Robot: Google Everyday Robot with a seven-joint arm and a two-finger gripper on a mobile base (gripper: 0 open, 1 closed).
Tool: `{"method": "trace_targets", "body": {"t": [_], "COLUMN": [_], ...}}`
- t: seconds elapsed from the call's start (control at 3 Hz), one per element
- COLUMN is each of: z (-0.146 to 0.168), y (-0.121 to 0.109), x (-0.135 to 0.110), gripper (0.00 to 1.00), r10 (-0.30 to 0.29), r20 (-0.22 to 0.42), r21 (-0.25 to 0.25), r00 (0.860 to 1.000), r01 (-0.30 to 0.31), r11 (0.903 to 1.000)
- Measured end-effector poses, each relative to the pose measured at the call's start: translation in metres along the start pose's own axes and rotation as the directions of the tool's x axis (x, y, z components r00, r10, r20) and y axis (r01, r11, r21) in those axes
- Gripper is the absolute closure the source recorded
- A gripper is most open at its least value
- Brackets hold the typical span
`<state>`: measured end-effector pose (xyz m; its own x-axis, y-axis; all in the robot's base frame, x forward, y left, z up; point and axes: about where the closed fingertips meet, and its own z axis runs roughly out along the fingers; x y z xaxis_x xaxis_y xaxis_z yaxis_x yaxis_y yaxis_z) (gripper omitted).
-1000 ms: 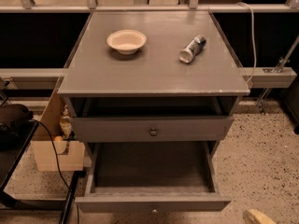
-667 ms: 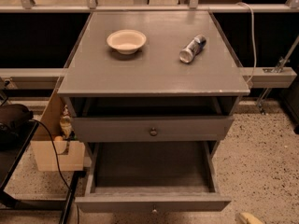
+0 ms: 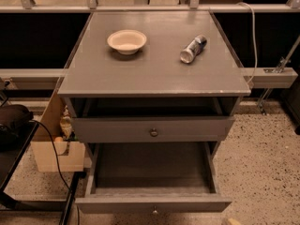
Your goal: Close middle drawer
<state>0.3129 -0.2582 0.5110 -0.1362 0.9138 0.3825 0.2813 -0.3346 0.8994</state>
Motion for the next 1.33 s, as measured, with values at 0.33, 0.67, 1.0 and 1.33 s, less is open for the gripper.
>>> {"method": "trace_targets", "body": {"t": [0.33, 0.67, 1.0, 1.33], "z": [0.005, 0.005, 0.009, 0.016], "y": [-0.011, -0.011, -0.017, -0.032], "x": [0.004, 0.004, -0.005, -0.026], "gripper": [1.00, 1.00, 1.00, 1.00], "r10": [0.027, 0.027, -0.013, -0.120], "r20": [-0.012, -0.012, -0.019, -0.030], "r21": [-0.017, -0.017, -0.047, -0.108], "r00": [1.000, 1.000, 1.000, 0.992], "r01": [-0.027, -0.027, 0.012, 0.116], "r11": [0.9995, 0.9995, 0.9988, 0.9873]}}
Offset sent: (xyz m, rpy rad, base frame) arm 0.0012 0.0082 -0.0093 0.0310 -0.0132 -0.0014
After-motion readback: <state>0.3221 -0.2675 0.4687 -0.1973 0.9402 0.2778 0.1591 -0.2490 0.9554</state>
